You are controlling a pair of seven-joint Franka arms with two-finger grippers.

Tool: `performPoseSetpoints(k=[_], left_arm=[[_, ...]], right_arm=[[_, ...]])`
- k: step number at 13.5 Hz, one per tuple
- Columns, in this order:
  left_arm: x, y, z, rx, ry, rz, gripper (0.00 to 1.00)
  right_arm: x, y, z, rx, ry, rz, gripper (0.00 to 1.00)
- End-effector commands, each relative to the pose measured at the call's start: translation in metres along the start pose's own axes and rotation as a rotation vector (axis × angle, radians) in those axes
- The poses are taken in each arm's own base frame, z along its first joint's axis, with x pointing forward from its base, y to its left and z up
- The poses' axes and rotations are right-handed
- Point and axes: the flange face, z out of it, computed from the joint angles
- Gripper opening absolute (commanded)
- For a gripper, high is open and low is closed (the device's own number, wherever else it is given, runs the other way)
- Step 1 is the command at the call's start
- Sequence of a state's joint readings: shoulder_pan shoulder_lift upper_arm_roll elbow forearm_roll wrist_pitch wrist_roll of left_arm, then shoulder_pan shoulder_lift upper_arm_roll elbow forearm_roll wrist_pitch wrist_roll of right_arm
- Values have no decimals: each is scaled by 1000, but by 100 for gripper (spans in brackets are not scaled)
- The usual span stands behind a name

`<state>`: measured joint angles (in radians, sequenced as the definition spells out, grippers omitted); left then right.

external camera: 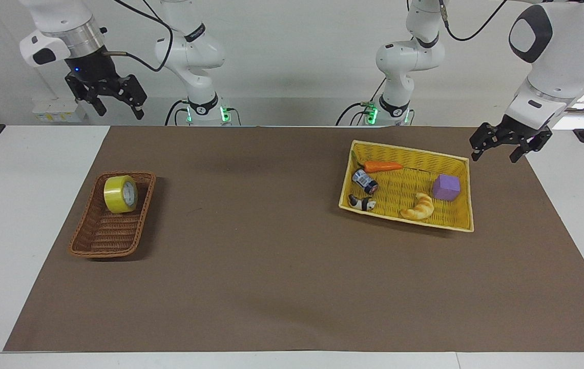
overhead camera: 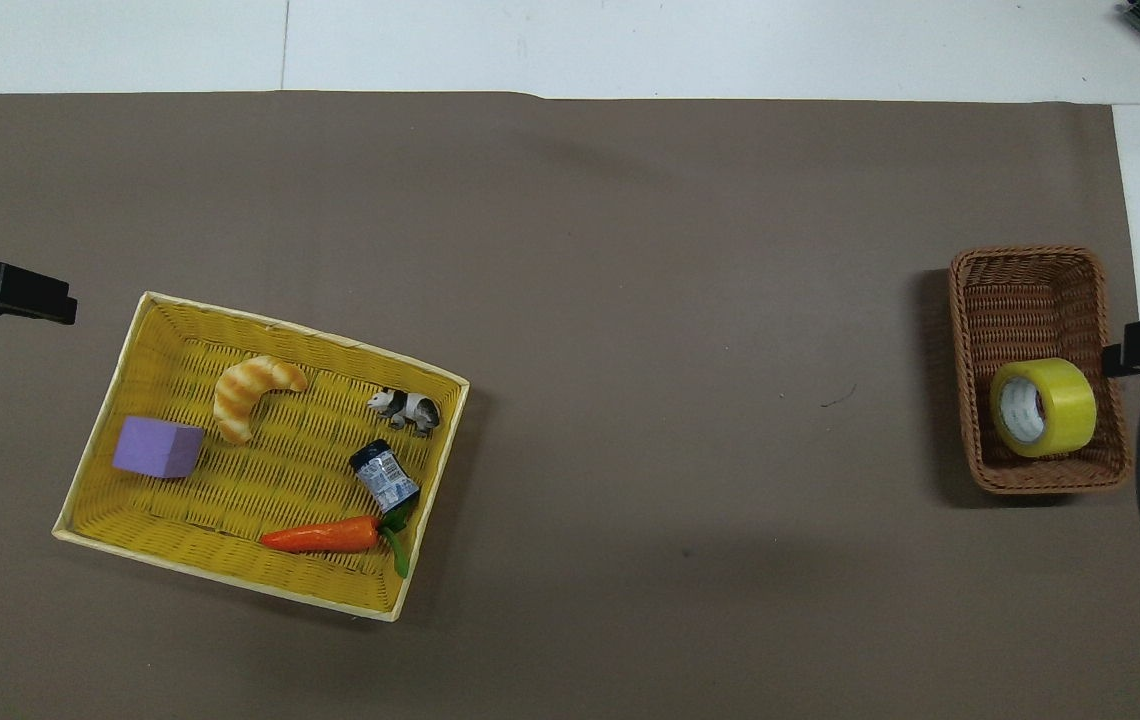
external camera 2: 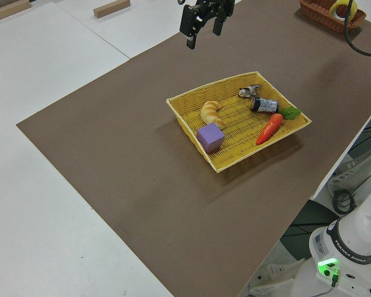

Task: Move tape to another basket

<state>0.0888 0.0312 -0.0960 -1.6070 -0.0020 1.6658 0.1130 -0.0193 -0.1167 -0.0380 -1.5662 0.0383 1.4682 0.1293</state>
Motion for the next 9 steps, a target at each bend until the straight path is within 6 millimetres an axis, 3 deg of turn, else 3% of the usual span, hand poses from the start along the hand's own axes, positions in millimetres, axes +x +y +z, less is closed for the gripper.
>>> performPoseSetpoints(k=[1,9], left_arm=[[-2,-2,-6,17,-11,5,100],[-2,-3,-6,17,-11,4,100]], right_arm=[[-5,-8,4,13,-27,-1,100],[-5,-8,3,-6,-22,-4,100]])
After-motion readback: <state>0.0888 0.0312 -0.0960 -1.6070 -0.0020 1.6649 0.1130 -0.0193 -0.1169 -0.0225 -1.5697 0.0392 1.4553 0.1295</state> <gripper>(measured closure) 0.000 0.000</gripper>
